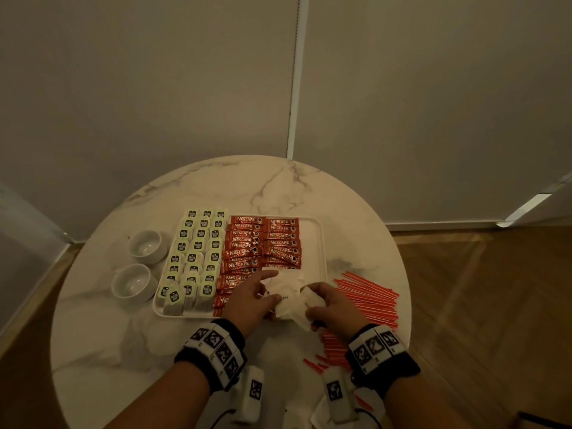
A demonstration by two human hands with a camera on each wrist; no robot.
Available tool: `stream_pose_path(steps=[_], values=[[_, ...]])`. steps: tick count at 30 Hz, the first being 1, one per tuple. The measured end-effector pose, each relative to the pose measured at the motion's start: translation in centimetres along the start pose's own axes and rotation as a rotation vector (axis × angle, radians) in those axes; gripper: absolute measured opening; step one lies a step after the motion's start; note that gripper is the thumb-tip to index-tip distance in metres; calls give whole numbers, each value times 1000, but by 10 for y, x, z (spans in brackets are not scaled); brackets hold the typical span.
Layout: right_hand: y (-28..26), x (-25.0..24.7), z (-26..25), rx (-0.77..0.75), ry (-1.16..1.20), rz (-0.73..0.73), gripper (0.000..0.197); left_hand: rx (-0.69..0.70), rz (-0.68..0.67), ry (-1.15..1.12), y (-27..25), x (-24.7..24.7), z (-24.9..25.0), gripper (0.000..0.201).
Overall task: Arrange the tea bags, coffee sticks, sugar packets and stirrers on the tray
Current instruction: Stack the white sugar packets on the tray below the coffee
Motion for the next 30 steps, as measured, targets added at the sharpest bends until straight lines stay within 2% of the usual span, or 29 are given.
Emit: stream_pose_path(steps=[5,9,14,19,24,30], values=[[5,-10,3,-57,131,42,42,-113,5,-100,8,-5,-9,21],[9,-13,2,-89,133,79,40,-155,16,-66,11,-10,-15,16],[20,-23,10,-77,-69,217,27,-201,56,-35,14,-16,-23,8],[40,-7,17,-71,-275,120,38,-246,128,-66,20,-29,-36,13],[52,3,14,-104,-586,104,31,-335,155,-171,20,-37,-47,13],[61,7,12,-173,-756,104,27,-322,171,-217,20,-43,-48,12]])
Point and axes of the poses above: each hand's wrist, its own y-axis towards the middle knuckle, its own x-axis out of the palm, z = x × y, the point moved 7 cm from there along y, towards the middle knuckle, and after that the axes turned 15 degrees about -x, right-handed, at the moved point
